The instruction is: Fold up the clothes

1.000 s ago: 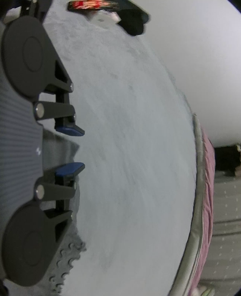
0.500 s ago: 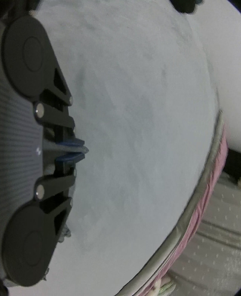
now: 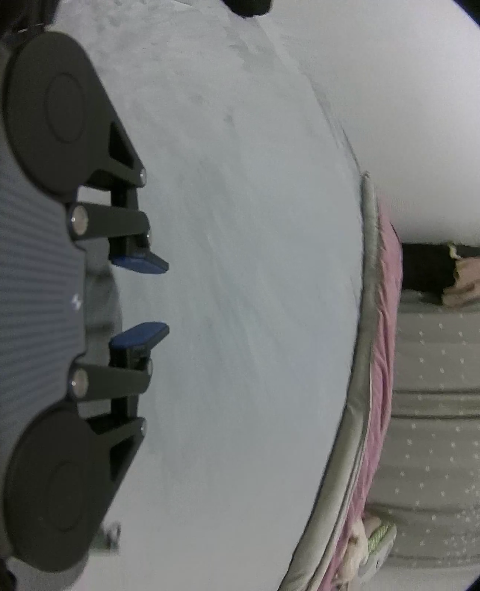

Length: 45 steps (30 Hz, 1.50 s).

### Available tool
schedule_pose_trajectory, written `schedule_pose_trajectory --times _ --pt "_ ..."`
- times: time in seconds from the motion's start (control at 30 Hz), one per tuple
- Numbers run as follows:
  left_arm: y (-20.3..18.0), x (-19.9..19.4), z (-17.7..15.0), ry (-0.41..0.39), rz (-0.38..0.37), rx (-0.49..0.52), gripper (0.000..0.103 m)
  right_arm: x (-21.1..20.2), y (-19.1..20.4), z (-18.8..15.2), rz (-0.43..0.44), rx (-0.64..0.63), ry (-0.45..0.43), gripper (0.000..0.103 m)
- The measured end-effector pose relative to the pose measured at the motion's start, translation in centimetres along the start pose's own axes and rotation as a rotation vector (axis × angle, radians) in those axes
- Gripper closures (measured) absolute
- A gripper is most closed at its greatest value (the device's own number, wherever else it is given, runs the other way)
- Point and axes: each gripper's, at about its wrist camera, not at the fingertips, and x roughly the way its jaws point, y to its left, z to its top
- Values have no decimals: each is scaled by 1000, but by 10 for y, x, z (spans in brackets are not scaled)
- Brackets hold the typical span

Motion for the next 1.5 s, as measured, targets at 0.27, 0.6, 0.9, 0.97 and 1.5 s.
schedule_pose_trajectory --times 0.27,0.6,0.9,0.97,1.5 --pt "-18 10 -2 -58 -74 115 87 -62 -82 -20 -69 127 -3 71" --pt "-62 36 -7 13 -38 226 87 -128 -163 -70 -146 250 26 65" --pt "-83 50 -17 23 -48 301 87 -121 -184 -112 -158 283 88 66" --pt "-85 51 -17 27 -43 308 87 -119 -187 -121 -161 288 98 71" --pt "-83 53 -20 41 -38 315 86 -123 -164 -125 -264 92 33 98"
